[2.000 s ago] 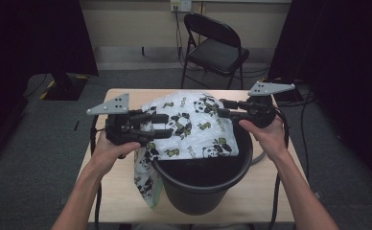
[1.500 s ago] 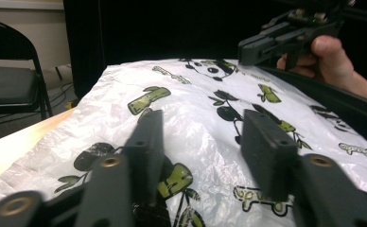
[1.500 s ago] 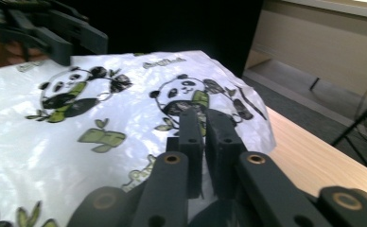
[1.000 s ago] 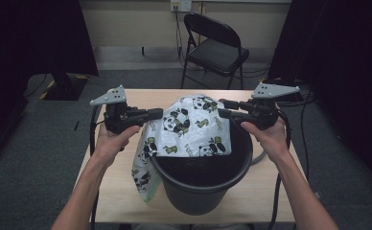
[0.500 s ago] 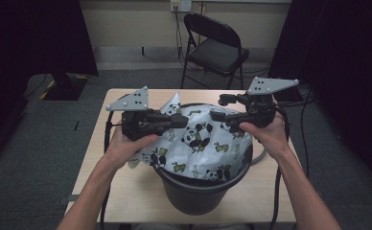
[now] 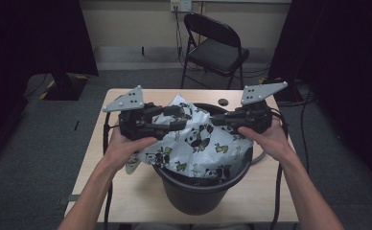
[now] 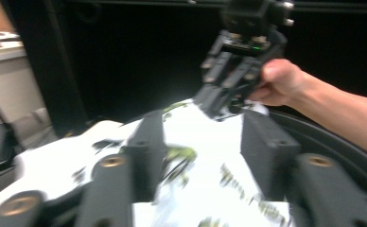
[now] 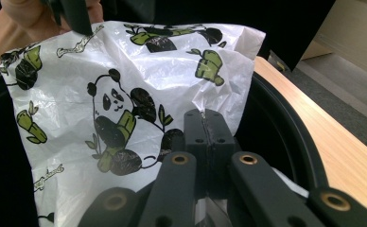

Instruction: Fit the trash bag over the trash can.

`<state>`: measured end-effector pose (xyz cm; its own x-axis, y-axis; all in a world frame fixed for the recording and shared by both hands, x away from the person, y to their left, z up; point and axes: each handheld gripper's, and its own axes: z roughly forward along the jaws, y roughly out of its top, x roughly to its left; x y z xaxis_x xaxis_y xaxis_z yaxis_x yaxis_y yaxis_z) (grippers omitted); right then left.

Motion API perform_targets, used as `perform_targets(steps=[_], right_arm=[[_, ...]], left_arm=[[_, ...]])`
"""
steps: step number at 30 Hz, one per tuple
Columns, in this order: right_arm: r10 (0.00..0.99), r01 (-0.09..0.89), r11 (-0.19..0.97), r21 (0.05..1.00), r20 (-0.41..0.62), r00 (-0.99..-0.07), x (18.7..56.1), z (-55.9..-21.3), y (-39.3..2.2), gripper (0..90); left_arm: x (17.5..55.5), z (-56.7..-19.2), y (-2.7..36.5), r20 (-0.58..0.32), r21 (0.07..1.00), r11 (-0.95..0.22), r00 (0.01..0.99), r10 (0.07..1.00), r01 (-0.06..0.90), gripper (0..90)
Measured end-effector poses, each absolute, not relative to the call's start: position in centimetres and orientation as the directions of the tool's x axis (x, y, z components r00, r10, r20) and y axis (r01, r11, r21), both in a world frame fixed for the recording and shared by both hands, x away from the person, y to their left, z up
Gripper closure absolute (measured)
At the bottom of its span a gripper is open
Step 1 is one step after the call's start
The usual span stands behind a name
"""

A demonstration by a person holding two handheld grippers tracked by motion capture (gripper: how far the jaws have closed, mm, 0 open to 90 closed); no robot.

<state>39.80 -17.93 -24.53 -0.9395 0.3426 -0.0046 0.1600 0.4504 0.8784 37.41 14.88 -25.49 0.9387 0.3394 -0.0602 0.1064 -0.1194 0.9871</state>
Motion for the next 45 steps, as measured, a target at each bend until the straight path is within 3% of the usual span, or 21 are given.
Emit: perform_targets(steps=[4, 10, 12, 14, 15, 16, 20, 23, 26, 28, 33, 35, 38, 40, 45], right_arm=[[0.346, 0.161, 0.440, 0.884, -0.001, -0.938, 39.8, -25.0, -18.3, 90.0], [0.355, 0.162, 0.425, 0.891, 0.000, -0.935, 39.9, -25.2, -18.6, 90.0], [0.351, 0.159, 0.432, 0.888, -0.003, -0.936, 39.9, -25.2, -18.5, 90.0], [0.348, 0.157, 0.431, 0.889, -0.003, -0.937, 39.9, -25.2, -18.4, 88.8], [0.348, 0.157, 0.431, 0.889, -0.003, -0.937, 39.9, -25.2, -18.4, 88.8], [0.344, 0.156, 0.431, 0.889, -0.001, -0.939, 39.9, -25.2, -18.4, 81.9], [0.338, 0.156, 0.428, 0.890, 0.002, -0.941, 39.9, -25.2, -18.3, 72.4], [0.346, 0.161, 0.428, 0.889, 0.003, -0.938, 40.0, -25.1, -18.1, 63.8], [0.334, 0.157, 0.430, 0.889, 0.005, -0.943, 40.0, -25.0, -18.1, 64.8], [0.313, 0.147, 0.437, 0.887, 0.004, -0.950, 39.9, -24.8, -18.1, 71.1], [0.294, 0.134, 0.433, 0.891, 0.001, -0.956, 39.6, -24.1, -18.2, 70.4], [0.292, 0.129, 0.443, 0.887, -0.006, -0.956, 39.6, -24.0, -18.2, 76.5], [0.277, 0.124, 0.451, 0.884, -0.006, -0.961, 39.5, -23.9, -17.9, 74.0], [0.290, 0.123, 0.438, 0.890, -0.011, -0.957, 39.6, -23.8, -17.7, 66.0], [0.295, 0.126, 0.429, 0.895, -0.007, -0.956, 39.8, -23.7, -17.8, 67.5]], left_arm=[[37.9, -27.1, 17.1, -0.127, 0.977, -0.108, 0.912, 0.390, 0.182, 39.1], [39.0, -29.5, 18.2, -0.224, 0.960, -0.073, 0.896, 0.383, 0.271, 30.0], [39.1, -29.6, 18.1, -0.227, 0.955, -0.080, 0.879, 0.419, 0.285, 38.7], [39.2, -29.6, 18.3, -0.217, 0.957, -0.079, 0.868, 0.448, 0.280, 58.1], [39.2, -29.6, 18.5, -0.217, 0.958, -0.072, 0.862, 0.458, 0.279, 58.1], [39.3, -29.5, 19.0, -0.216, 0.960, -0.061, 0.862, 0.459, 0.273, 71.4], [39.3, -29.0, 19.5, -0.212, 0.964, -0.052, 0.872, 0.441, 0.260, 89.8], [39.3, -28.7, 19.5, -0.189, 0.969, -0.058, 0.874, 0.447, 0.239, 90.0], [39.2, -28.2, 20.1, -0.185, 0.975, -0.021, 0.866, 0.464, 0.220, 90.0], [39.1, -27.6, 21.0, -0.183, 0.979, 0.004, 0.862, 0.472, 0.206, 90.0], [38.8, -26.8, 22.7, -0.178, 0.983, 0.045, 0.848, 0.499, 0.179, 90.0], [38.7, -26.4, 23.3, -0.176, 0.984, 0.071, 0.851, 0.495, 0.162, 90.0], [38.4, -25.9, 23.3, -0.157, 0.987, 0.067, 0.864, 0.478, 0.142, 90.0], [38.1, -25.4, 22.5, -0.125, 0.992, 0.050, 0.884, 0.451, 0.114, 90.0], [37.7, -24.7, 20.6, -0.080, 0.996, 0.002, 0.910, 0.407, 0.086, 90.0]])
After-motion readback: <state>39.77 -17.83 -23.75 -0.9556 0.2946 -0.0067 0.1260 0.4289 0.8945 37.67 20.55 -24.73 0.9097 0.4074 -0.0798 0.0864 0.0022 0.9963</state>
